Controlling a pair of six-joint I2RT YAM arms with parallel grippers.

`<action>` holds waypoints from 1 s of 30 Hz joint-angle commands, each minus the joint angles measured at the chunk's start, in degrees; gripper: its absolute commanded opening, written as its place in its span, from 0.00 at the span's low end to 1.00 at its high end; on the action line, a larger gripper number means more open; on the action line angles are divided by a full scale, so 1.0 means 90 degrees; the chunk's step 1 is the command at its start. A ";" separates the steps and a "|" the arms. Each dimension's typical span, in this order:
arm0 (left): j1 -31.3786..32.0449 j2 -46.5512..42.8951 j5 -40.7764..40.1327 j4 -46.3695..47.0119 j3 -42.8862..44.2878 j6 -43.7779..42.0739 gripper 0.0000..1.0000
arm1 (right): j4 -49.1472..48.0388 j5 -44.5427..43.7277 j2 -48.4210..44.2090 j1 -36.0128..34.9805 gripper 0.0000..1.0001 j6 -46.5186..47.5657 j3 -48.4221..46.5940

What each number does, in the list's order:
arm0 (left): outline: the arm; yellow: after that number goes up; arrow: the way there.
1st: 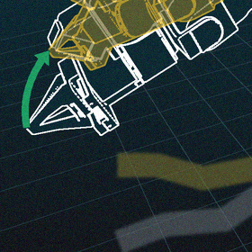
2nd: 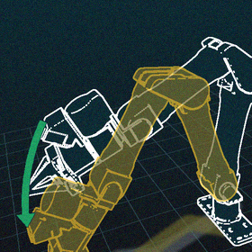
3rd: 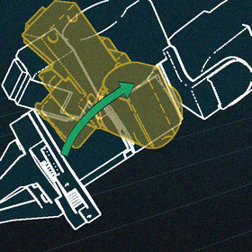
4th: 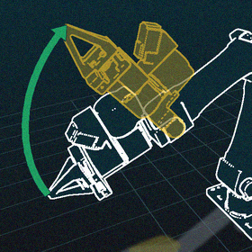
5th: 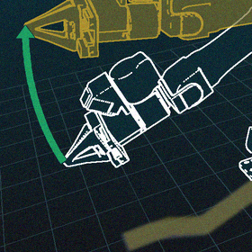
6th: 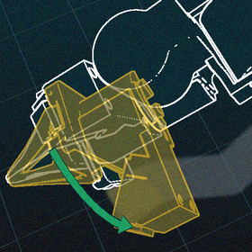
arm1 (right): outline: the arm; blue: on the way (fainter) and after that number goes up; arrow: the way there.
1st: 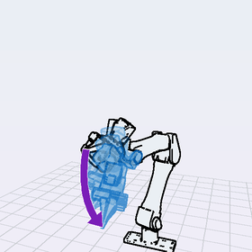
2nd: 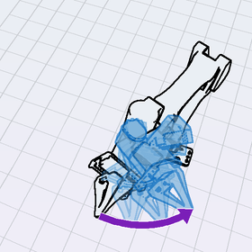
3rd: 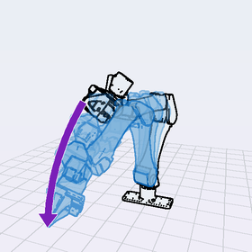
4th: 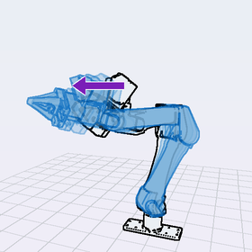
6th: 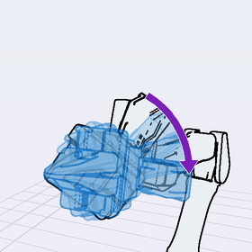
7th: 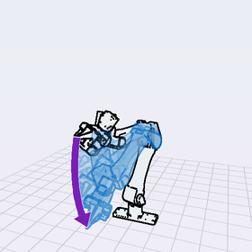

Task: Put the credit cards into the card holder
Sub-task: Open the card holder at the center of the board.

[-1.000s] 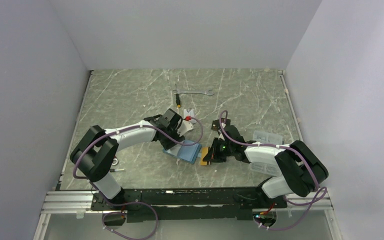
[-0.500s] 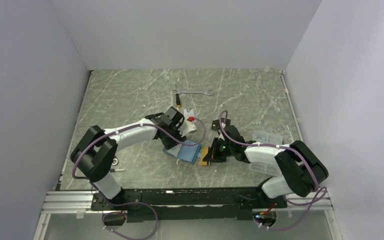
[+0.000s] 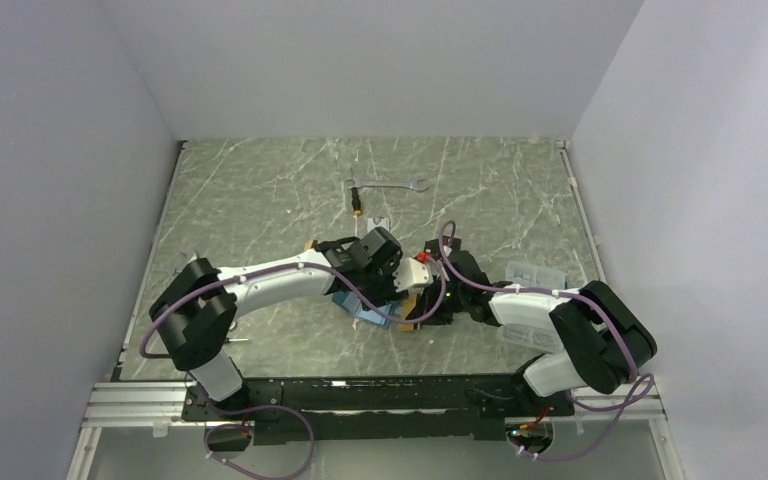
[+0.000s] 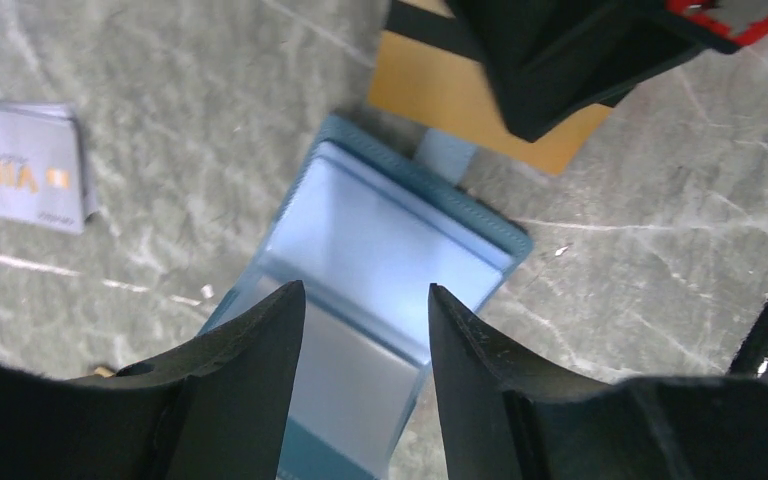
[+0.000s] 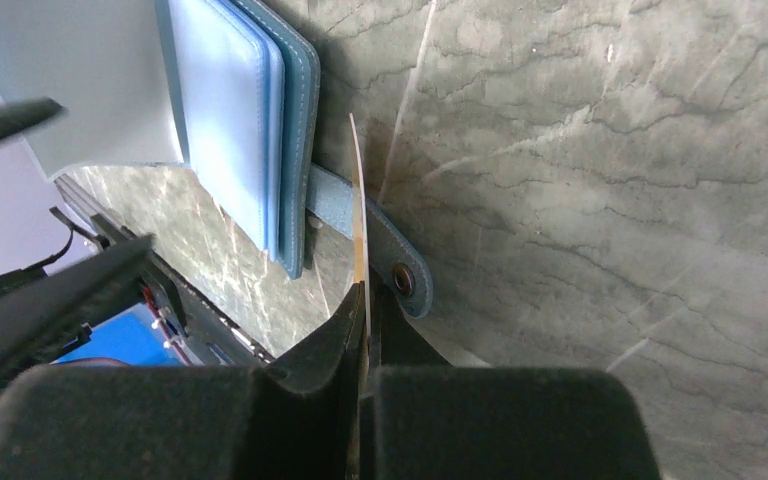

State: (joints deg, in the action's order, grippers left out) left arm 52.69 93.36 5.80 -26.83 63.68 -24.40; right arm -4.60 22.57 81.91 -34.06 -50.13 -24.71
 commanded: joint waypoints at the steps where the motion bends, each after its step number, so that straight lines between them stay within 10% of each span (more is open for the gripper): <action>1: 0.0240 0.0219 0.0204 0.0167 0.0281 -0.0233 0.54 | 0.1030 -0.0982 0.0389 -0.0086 0.00 0.0240 0.0331; 30: -0.0317 0.0525 0.0335 0.0221 -0.0245 -0.0314 0.52 | 0.1000 -0.0975 0.0338 -0.0084 0.00 0.0218 0.0442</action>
State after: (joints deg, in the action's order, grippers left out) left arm 51.72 100.77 8.08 -23.44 62.24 -26.26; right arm -6.17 22.61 81.69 -34.15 -50.68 -23.94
